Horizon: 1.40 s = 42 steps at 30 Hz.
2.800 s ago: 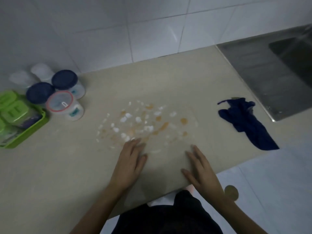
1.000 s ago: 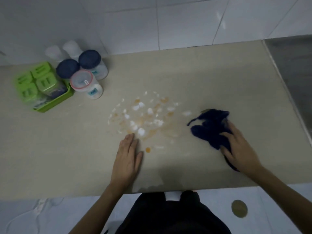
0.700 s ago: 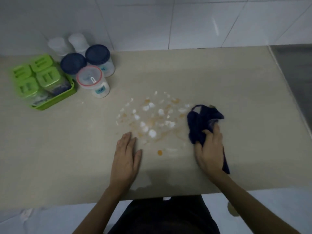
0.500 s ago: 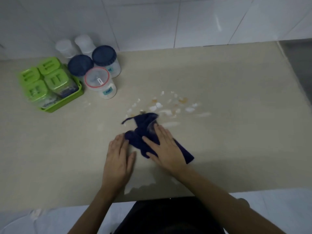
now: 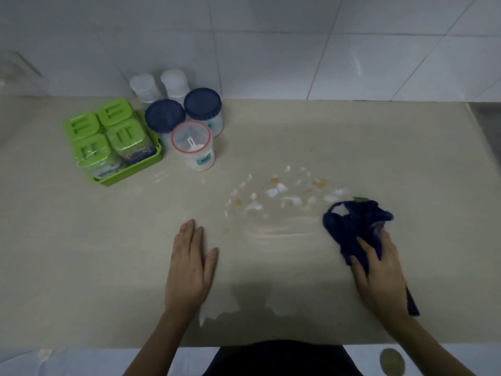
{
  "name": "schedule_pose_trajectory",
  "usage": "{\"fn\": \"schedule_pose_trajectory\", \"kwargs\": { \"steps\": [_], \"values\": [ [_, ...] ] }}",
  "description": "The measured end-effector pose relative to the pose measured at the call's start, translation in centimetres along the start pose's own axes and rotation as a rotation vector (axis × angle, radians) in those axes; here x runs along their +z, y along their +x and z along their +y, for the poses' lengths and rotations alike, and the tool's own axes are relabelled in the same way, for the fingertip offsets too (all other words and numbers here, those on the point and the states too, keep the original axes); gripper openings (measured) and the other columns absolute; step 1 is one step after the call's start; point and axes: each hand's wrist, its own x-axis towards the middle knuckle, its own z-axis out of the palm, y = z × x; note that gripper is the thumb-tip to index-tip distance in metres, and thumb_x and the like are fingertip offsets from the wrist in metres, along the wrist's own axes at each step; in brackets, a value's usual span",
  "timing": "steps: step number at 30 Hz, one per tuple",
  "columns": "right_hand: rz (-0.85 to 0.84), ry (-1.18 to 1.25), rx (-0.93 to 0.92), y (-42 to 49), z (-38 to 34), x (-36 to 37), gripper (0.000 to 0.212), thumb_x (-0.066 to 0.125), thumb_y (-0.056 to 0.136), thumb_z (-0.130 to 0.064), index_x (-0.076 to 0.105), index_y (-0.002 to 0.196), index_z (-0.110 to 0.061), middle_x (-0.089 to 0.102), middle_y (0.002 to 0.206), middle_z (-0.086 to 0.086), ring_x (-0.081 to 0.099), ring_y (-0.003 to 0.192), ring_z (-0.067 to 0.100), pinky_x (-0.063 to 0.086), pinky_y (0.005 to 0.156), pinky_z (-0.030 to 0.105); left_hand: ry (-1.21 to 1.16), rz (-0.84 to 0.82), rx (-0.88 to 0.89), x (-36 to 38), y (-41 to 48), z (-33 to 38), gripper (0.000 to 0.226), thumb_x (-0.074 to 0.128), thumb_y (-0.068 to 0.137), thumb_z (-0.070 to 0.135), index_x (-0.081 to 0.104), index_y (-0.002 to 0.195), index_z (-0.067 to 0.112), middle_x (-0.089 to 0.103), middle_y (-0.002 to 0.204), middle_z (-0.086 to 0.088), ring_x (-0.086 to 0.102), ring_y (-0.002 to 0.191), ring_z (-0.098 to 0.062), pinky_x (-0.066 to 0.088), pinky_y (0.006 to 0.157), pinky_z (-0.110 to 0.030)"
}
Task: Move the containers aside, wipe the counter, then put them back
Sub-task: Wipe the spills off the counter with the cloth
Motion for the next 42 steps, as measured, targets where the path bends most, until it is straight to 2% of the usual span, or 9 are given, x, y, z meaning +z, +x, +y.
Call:
{"fn": "schedule_pose_trajectory", "kwargs": {
  "steps": [3,6,11,14,18,22,31,36,42],
  "values": [
    [-0.023,0.052,-0.218,1.2,-6.1,1.4,0.051,0.037,0.094,-0.041,0.043,0.138,-0.017,0.03,0.151,0.018,0.032,0.135,0.038,0.034,0.11,0.045,-0.025,0.006,-0.024,-0.1,0.0,-0.1,0.063,0.033,0.096,0.046,0.035,0.144,0.004,0.025,0.157,-0.009,0.016,0.147,-0.019,0.005,0.121,-0.03],
    [-0.12,0.179,-0.414,2.6,-14.6,4.2,0.054,0.036,0.097,-0.046,0.029,0.147,-0.026,0.03,0.153,0.004,0.029,0.14,0.026,0.019,0.117,0.031,-0.039,0.001,-0.036,-0.2,-0.1,0.0,0.065,0.03,0.097,0.048,0.031,0.146,0.007,0.022,0.158,-0.006,0.012,0.147,-0.014,0.002,0.121,-0.026],
    [-0.141,-0.033,-0.632,5.1,-20.0,7.8,0.054,0.038,0.091,-0.045,0.034,0.142,-0.028,0.039,0.149,0.017,0.038,0.138,0.033,0.026,0.117,0.046,-0.048,0.004,-0.065,0.0,0.0,0.1,0.067,0.028,0.097,0.049,0.022,0.149,0.007,0.017,0.159,-0.003,0.012,0.148,-0.013,0.0,0.121,-0.023],
    [-0.18,-0.009,-0.607,7.3,-16.0,6.1,0.049,0.038,0.095,-0.044,0.035,0.141,-0.03,0.033,0.152,0.011,0.029,0.142,0.03,0.023,0.118,0.046,-0.028,0.011,-0.046,0.0,0.0,-0.2,0.067,0.029,0.097,0.049,0.018,0.151,0.011,0.013,0.16,-0.002,0.006,0.148,-0.011,-0.003,0.121,-0.024],
    [-0.105,0.033,-0.413,10.0,-8.2,2.2,0.048,0.04,0.095,-0.041,0.046,0.136,-0.017,0.035,0.149,0.014,0.036,0.134,0.036,0.031,0.111,0.045,-0.024,0.027,-0.014,0.2,0.1,-0.5,0.067,0.034,0.096,0.046,0.03,0.146,0.002,0.025,0.157,-0.012,0.017,0.147,-0.021,0.007,0.121,-0.033],
    [-0.03,0.027,-0.212,9.9,-8.5,2.3,0.05,0.04,0.093,-0.037,0.042,0.138,-0.014,0.027,0.152,0.018,0.034,0.133,0.04,0.037,0.106,0.052,0.01,0.019,-0.036,0.5,0.3,-0.7,0.066,0.036,0.096,0.045,0.032,0.145,0.001,0.026,0.156,-0.013,0.018,0.146,-0.023,0.011,0.121,-0.035],
    [-0.192,-0.042,-0.584,9.1,-22.2,8.2,0.059,0.031,0.096,-0.044,0.015,0.15,-0.026,0.021,0.158,0.01,0.019,0.146,0.027,0.018,0.119,0.043,0.085,-0.048,-0.072,0.4,0.4,-0.4,0.069,0.028,0.099,0.052,0.017,0.151,0.009,0.01,0.16,-0.007,0.001,0.149,-0.012,0.004,0.122,-0.032],
    [-0.213,0.001,-0.646,11.4,-16.7,6.2,0.046,0.039,0.097,-0.04,0.038,0.141,-0.026,0.029,0.155,0.01,0.027,0.143,0.028,0.02,0.117,0.047,0.041,-0.038,-0.072,0.1,0.3,-0.6,0.068,0.03,0.098,0.051,0.019,0.151,0.01,0.011,0.16,-0.005,0.001,0.148,-0.011,-0.001,0.122,-0.029],
    [-0.076,0.1,-0.416,12.5,-8.5,2.5,0.045,0.04,0.095,-0.034,0.047,0.136,-0.015,0.033,0.15,0.011,0.039,0.128,0.035,0.036,0.104,0.051,0.002,0.023,-0.03,0.6,0.3,-0.7,0.065,0.04,0.096,0.043,0.033,0.145,0.001,0.026,0.156,-0.014,0.019,0.146,-0.022,0.014,0.12,-0.037]
  ]
}}
